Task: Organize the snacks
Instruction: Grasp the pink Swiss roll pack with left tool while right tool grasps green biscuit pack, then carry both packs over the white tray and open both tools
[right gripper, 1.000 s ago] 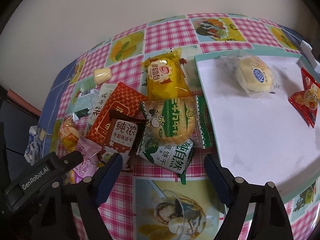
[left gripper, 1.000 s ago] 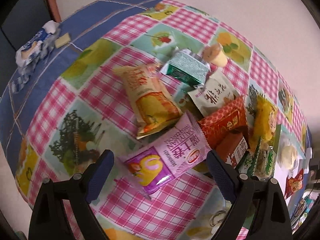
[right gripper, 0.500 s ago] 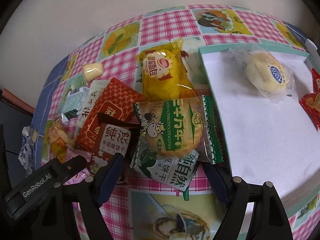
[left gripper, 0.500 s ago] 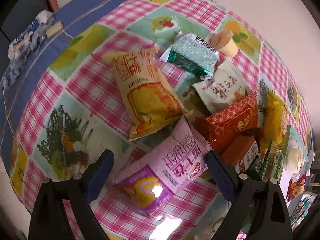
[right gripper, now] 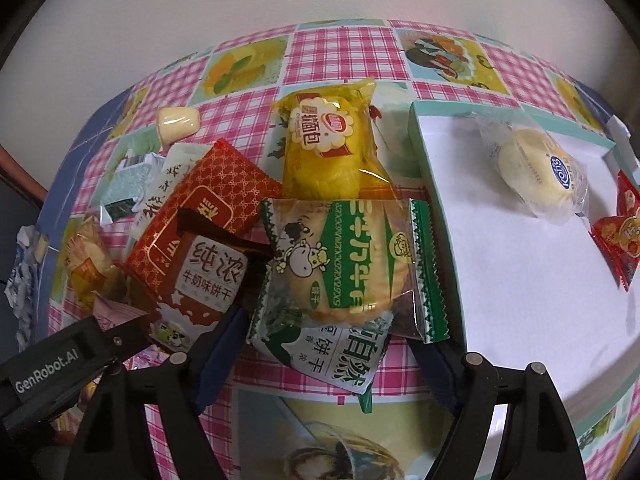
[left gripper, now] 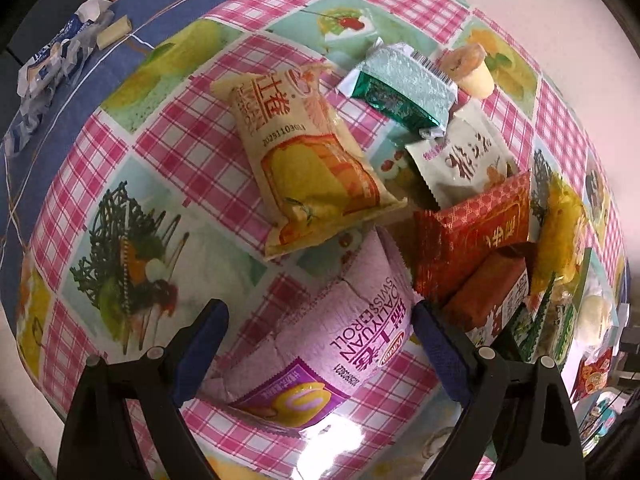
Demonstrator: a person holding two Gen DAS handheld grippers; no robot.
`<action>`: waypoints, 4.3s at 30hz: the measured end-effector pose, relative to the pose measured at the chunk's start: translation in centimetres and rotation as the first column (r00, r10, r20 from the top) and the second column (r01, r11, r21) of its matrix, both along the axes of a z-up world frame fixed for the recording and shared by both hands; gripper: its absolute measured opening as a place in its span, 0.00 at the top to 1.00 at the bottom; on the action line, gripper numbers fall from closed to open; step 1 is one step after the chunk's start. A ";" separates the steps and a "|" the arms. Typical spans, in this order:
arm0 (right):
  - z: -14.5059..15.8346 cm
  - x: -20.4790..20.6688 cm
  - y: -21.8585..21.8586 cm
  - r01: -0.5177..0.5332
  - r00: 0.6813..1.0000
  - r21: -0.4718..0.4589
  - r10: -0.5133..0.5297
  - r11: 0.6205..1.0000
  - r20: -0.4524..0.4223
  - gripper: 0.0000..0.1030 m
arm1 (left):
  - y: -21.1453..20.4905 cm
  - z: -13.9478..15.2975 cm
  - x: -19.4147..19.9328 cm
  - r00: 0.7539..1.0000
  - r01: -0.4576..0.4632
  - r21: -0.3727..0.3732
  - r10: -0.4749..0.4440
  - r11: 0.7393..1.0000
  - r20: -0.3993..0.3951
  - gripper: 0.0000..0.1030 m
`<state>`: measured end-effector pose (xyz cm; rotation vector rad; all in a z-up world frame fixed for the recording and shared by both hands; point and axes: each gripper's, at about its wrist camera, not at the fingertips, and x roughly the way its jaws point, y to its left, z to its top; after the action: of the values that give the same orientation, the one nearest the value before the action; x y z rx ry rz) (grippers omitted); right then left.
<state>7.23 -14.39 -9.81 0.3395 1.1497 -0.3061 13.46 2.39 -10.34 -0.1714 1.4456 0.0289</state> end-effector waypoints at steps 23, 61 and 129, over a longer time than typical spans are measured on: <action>0.1 -0.4 -0.1 -0.015 1.000 -0.027 0.015 1.000 -0.002 0.29 | -2.2 1.6 -1.2 1.000 0.021 -0.072 -0.019 0.997 0.023 0.56; 7.5 -5.2 -4.0 0.110 0.992 0.018 -0.111 0.994 0.055 0.30 | -0.2 10.6 -2.4 0.977 0.047 -0.337 0.028 0.940 0.213 0.61; 5.2 -14.5 -21.3 0.555 0.832 0.014 -0.554 0.832 -0.045 0.23 | -20.0 9.0 -8.3 0.863 0.469 -0.043 -0.448 0.882 0.234 0.29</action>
<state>-7.28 -35.65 -4.65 0.6976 1.0746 -0.8143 5.20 -17.64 -1.32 0.0935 1.2364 -0.4427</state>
